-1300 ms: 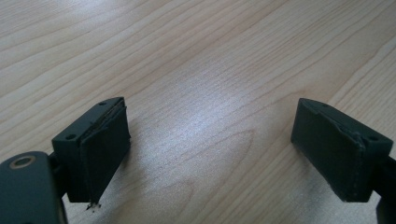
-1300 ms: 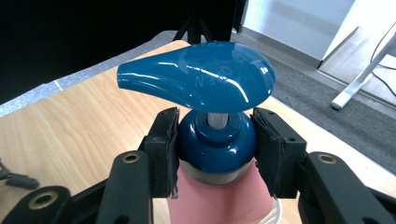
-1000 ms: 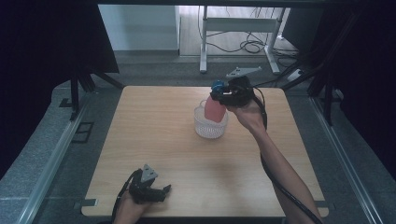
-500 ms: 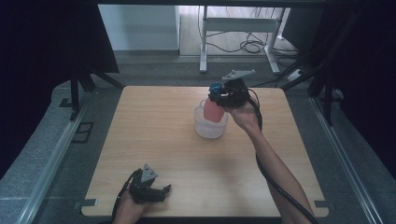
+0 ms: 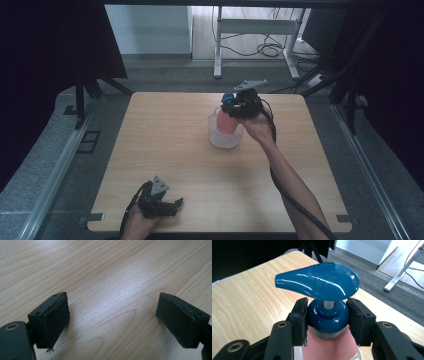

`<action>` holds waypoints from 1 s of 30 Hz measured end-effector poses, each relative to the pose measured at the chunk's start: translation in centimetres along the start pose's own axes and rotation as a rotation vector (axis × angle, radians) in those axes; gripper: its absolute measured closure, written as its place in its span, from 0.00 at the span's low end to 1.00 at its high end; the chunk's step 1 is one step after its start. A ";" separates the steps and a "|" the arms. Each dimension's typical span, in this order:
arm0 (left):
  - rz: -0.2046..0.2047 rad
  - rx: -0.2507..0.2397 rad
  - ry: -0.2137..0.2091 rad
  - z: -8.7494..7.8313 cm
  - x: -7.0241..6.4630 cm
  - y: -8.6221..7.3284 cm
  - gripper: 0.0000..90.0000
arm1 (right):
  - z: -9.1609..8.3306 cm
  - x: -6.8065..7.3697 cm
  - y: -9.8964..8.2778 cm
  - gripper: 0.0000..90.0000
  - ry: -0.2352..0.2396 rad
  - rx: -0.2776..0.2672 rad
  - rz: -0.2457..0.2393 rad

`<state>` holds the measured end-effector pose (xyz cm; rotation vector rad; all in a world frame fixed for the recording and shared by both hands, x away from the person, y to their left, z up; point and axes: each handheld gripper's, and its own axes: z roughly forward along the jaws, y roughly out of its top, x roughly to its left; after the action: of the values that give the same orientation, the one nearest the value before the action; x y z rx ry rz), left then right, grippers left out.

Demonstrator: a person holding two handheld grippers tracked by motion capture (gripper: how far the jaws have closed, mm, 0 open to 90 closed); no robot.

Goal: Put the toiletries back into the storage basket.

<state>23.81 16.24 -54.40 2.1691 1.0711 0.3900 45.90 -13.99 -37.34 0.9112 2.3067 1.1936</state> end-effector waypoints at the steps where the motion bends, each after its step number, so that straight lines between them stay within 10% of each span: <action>1: 0.000 0.000 0.000 0.0 0.0 0.0 0.12 | 0.1 0.0 -0.1 0.59 -0.001 0.004 0.002; 30: -0.001 0.000 0.000 0.0 0.0 0.0 0.12 | 4.1 0.2 -3.9 0.59 0.016 0.058 0.010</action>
<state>23.81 16.24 -54.40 2.1681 1.0718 0.3897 46.74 -13.18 -42.88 0.9382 2.3636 1.1471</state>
